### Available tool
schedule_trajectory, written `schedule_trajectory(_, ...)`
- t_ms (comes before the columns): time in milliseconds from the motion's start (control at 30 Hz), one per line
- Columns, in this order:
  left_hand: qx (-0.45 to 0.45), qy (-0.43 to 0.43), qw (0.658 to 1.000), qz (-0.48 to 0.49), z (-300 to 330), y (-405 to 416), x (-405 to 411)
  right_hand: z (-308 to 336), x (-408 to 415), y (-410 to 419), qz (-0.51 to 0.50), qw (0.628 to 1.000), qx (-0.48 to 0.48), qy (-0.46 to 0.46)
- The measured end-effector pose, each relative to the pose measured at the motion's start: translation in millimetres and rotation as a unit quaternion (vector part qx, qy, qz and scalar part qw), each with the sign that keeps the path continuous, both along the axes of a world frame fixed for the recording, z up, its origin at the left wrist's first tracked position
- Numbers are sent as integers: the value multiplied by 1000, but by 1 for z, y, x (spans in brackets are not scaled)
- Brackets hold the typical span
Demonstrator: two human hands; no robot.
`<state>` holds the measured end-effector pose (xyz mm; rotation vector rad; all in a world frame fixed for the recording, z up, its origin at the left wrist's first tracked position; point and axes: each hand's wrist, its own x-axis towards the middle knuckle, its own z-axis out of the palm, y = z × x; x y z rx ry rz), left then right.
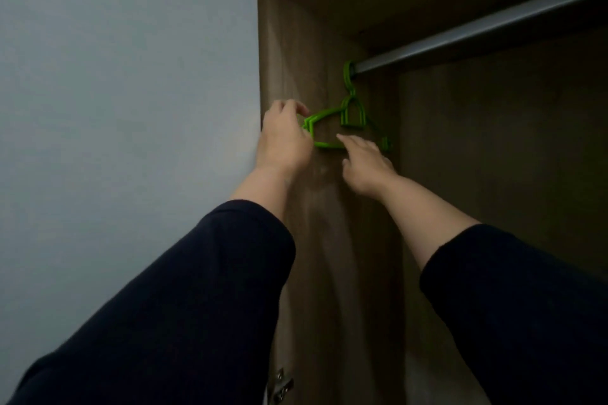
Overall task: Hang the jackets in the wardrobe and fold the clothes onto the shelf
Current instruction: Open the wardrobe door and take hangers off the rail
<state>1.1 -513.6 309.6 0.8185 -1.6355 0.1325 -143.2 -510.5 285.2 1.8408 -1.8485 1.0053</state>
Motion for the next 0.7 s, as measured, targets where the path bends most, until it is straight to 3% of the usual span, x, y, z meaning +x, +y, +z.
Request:
schedule_trajectory(133,16,-29,999,-2,16,-14,-9,7,3,-24,26,999,2,18)
schedule_trajectory(333,43,-6,999,3,22,-26,-30,1,-19,-38,12,1000,10,-25)
schedule_trajectory(533,132,-19,991,16,29,-40,-53,8,-37,-42,47,988,-29,-146)
schedule_trajectory(700,201,-29,979,-26,26,-55,-65,9,-37,-51,65,983,-31,-170)
